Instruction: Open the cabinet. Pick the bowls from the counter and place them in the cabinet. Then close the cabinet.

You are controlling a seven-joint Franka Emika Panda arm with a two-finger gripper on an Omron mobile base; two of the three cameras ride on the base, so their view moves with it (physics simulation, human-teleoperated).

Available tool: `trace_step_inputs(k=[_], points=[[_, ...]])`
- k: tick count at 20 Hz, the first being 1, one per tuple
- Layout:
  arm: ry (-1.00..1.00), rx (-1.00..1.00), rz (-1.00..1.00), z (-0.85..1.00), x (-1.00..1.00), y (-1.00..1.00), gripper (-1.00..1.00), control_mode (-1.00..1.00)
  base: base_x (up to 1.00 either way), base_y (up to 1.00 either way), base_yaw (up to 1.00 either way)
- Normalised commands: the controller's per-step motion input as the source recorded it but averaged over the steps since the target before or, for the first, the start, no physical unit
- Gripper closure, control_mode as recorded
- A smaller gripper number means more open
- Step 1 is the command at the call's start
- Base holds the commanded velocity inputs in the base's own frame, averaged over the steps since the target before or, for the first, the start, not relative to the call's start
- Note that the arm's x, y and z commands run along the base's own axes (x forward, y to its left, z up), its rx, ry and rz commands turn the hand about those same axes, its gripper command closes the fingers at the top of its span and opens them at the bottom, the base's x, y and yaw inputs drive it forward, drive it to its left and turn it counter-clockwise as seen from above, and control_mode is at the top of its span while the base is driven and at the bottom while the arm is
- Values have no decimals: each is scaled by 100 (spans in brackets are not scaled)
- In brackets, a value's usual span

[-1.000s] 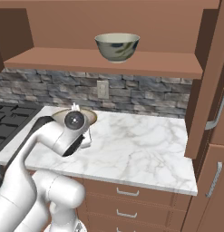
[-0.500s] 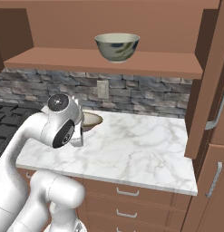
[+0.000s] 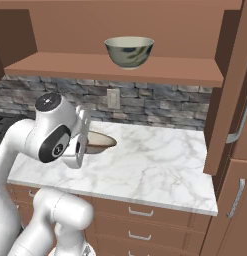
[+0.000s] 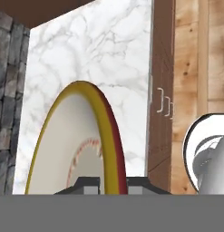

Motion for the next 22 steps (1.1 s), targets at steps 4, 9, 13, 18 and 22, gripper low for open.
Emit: trace_step_inputs(k=[4,9,13,18,22], points=[[-6,0,-17,32,-84,0,100,-100,0,0,0],[-11,0,-14,41,-74,-9,100,-100,0,0,0],[-11,0,-10,71,-47,-7,100,-100,0,0,0],[-3,0,-6,80,-36,-1,100,-100,0,0,0],[0,-1,0,85,-27,0,100,-100,0,0,0]])
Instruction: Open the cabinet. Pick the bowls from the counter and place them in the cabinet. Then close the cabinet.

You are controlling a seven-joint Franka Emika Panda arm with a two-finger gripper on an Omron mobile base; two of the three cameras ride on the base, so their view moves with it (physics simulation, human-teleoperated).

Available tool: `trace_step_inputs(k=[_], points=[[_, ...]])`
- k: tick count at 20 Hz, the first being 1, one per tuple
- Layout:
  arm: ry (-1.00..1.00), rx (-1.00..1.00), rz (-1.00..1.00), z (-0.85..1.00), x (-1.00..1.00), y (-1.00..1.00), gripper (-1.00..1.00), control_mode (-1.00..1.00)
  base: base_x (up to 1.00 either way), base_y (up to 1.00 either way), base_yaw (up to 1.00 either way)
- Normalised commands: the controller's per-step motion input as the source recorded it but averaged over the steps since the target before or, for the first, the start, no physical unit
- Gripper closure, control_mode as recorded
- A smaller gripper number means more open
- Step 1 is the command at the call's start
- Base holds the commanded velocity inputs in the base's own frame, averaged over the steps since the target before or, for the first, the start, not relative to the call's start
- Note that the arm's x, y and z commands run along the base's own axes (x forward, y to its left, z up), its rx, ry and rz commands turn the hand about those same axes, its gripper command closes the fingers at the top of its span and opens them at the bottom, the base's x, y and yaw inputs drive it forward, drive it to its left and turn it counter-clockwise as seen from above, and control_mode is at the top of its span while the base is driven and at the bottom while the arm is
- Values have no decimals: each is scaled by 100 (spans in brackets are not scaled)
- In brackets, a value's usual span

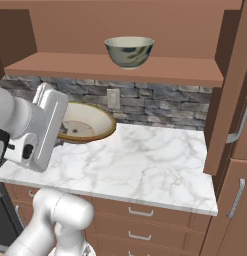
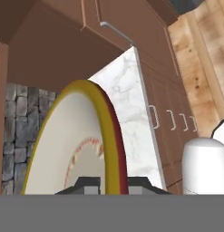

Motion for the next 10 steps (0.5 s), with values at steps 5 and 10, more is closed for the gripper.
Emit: trace_step_inputs(k=[5,10], points=[[0,0,0,50,-17,0,100,-100,0,0,0],[-8,0,3,8,-1,3,100,-100,0,0,0]])
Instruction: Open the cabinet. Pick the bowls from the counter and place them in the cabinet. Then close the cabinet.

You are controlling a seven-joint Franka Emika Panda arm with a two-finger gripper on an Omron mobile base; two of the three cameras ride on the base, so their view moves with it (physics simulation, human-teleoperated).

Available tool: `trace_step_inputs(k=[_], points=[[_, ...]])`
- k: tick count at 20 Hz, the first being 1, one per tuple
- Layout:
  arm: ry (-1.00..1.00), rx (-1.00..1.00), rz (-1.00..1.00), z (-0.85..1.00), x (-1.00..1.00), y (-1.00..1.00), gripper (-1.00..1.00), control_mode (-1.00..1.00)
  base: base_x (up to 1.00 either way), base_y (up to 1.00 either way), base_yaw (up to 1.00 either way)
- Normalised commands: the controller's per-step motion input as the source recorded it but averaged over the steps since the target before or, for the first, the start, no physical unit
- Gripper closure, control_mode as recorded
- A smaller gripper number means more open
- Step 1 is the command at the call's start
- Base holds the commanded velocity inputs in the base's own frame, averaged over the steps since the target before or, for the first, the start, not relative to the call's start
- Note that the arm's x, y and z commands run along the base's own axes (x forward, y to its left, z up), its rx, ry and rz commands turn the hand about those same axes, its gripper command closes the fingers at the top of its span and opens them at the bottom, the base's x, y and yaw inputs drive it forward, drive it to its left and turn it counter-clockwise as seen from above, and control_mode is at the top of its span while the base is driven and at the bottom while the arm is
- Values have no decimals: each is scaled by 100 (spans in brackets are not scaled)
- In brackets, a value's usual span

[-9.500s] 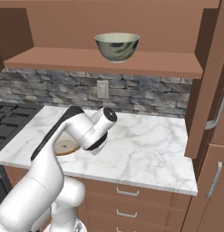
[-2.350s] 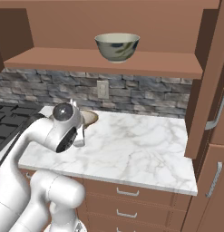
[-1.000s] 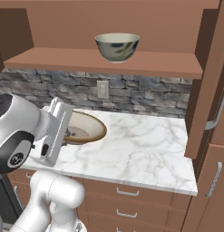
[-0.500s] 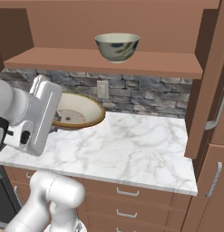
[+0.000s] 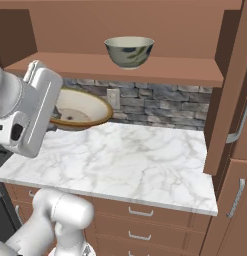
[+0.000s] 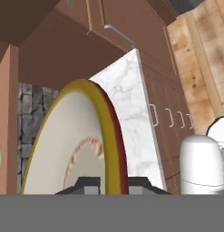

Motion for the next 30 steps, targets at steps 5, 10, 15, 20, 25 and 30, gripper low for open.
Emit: trace_step_inputs(k=[5,10,15,20,25,30], points=[[-27,-1,5,0,0,4,100,-100,0,0,0],[-50,-8,5,0,0,5,100,-100,0,0,0],[-40,-9,6,0,0,15,100,-100,0,0,0],[-12,-8,4,2,1,15,100,-100,0,0,0],[1,-8,3,10,7,9,100,-100,0,0,0],[0,-10,4,9,12,14,100,-100,0,0,0]])
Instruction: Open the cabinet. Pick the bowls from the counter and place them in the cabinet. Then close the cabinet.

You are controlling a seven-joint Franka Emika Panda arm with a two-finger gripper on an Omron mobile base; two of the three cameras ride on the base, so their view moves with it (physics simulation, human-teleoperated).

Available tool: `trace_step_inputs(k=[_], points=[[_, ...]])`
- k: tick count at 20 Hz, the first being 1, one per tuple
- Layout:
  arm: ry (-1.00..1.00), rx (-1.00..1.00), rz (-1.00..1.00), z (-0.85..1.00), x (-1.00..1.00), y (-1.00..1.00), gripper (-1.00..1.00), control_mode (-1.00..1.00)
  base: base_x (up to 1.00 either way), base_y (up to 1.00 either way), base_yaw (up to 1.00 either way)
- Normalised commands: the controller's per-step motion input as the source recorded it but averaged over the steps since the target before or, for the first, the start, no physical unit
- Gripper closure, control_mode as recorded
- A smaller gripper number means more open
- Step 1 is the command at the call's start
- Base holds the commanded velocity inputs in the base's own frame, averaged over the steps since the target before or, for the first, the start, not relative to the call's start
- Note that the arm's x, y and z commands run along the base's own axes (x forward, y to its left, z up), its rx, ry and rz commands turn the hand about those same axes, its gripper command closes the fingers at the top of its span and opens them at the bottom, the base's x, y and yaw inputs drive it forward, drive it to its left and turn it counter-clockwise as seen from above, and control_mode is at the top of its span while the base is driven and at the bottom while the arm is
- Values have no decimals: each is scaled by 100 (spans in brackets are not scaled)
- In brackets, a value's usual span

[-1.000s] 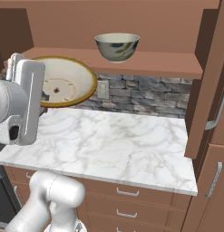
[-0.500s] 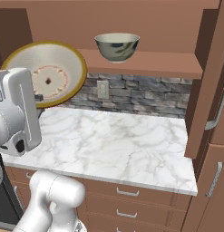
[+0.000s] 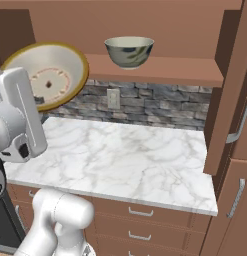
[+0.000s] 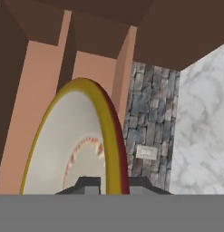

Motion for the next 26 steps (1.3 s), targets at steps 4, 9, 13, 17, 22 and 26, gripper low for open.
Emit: trace_step_inputs(k=[4,9,13,17,22,26], points=[[0,-7,10,0,10,17,100,-100,0,0,0],[0,-2,16,0,36,6,100,-100,0,0,0],[0,0,19,0,41,0,100,-100,0,0,0],[0,-1,18,0,38,2,100,-100,0,0,0],[0,-4,12,0,41,14,100,-100,0,0,0],[0,-7,4,0,56,23,100,-100,0,0,0]])
